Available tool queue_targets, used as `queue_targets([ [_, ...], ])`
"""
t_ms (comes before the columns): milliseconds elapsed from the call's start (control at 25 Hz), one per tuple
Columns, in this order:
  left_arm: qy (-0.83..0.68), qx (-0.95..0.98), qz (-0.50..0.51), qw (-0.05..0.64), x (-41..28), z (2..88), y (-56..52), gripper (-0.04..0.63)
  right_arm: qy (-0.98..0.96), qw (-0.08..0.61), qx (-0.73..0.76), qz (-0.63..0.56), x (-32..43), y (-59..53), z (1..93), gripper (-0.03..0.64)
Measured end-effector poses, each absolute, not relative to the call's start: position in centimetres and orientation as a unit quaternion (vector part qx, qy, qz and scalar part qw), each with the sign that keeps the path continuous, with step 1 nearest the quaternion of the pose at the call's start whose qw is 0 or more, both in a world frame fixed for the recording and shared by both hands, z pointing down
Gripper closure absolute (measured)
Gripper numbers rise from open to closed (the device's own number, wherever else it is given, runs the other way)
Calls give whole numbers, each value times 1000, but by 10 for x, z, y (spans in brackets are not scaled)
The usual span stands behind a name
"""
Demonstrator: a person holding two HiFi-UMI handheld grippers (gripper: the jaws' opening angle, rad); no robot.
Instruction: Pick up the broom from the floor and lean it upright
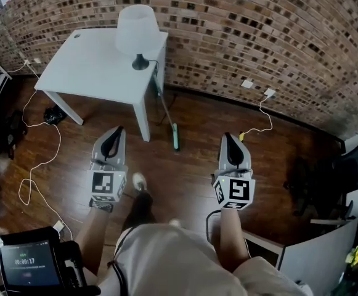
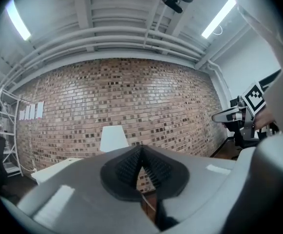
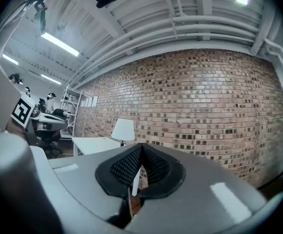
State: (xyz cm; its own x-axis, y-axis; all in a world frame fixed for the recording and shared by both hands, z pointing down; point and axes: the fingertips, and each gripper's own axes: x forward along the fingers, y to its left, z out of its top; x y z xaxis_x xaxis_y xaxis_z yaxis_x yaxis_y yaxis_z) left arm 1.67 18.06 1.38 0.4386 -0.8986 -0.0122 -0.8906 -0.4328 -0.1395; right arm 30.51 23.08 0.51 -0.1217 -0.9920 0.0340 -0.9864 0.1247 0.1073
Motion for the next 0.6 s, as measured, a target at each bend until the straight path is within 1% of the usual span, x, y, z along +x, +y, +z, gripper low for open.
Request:
queue_targets([
  [160, 535, -843, -34, 50, 40, 15, 241, 595, -759, 56, 647, -30, 322, 283, 0, 603],
  [280, 532, -844, -45, 52, 50, 16, 279, 595, -762, 50, 645, -30, 328, 315, -6, 603],
  [600, 526, -847, -52, 56, 46, 9, 320, 595, -758, 42, 650, -26, 317, 359, -11, 603],
])
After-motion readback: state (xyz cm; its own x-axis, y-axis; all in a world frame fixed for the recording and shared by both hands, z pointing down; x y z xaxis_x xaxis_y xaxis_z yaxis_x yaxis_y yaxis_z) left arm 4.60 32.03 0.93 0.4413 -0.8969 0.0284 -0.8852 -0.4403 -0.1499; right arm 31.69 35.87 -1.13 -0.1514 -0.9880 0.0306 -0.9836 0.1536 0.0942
